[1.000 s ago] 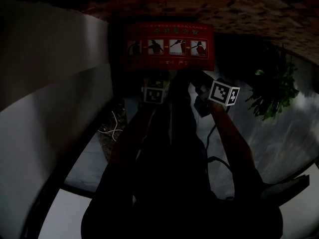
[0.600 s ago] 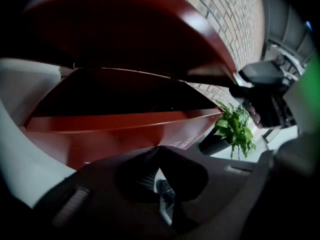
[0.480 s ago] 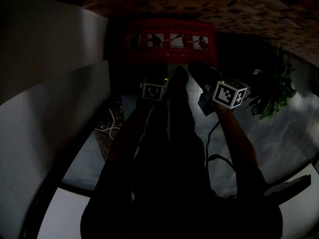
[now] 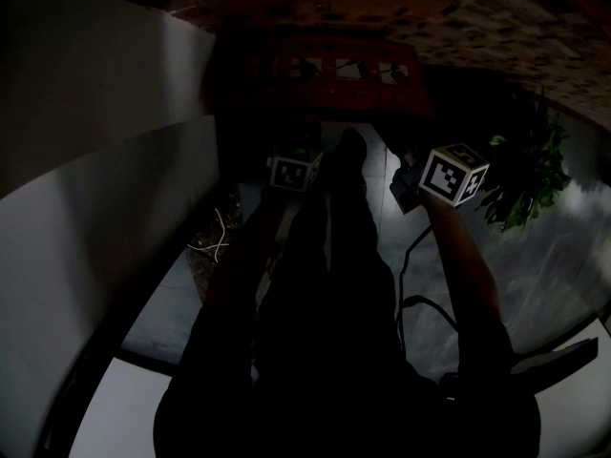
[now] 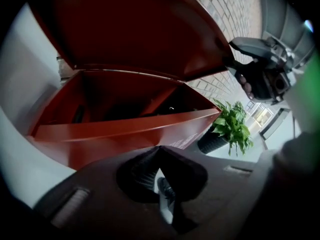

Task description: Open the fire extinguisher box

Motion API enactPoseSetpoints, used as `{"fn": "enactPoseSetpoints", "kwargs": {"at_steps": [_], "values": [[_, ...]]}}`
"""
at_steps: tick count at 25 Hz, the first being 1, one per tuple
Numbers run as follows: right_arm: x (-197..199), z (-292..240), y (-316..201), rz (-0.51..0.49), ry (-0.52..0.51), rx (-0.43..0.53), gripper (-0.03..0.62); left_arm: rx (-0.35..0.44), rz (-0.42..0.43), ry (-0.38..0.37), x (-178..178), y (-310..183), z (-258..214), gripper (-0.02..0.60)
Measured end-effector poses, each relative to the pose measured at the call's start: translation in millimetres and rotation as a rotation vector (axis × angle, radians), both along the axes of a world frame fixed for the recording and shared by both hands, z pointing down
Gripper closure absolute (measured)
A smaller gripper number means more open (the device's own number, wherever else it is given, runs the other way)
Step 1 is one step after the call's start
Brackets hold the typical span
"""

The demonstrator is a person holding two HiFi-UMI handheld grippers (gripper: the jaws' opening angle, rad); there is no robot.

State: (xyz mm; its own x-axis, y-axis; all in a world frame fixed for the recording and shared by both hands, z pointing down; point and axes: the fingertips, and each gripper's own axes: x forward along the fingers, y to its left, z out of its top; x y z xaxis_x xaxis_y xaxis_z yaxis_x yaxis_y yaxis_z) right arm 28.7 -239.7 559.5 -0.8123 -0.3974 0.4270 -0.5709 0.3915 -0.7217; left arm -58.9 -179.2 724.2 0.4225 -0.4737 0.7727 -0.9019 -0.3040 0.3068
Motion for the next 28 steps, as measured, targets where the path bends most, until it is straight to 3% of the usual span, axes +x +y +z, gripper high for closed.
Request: {"fn": "enactPoseSetpoints", "kwargs": {"at_steps": [13,28], "values": [[-1.8,-24.6,-29.7,0.012,-0.020,0.093,0.414,-0.028,-0.028,-0.014,-27.9,8.0,-1.1,0.581],[-5.9,-46.7,-63.1,0.022,-0.048,0.152,0.414,-0.020,-0.017,-0.014,-27.6,4.7,-1.6,0.581]]}}
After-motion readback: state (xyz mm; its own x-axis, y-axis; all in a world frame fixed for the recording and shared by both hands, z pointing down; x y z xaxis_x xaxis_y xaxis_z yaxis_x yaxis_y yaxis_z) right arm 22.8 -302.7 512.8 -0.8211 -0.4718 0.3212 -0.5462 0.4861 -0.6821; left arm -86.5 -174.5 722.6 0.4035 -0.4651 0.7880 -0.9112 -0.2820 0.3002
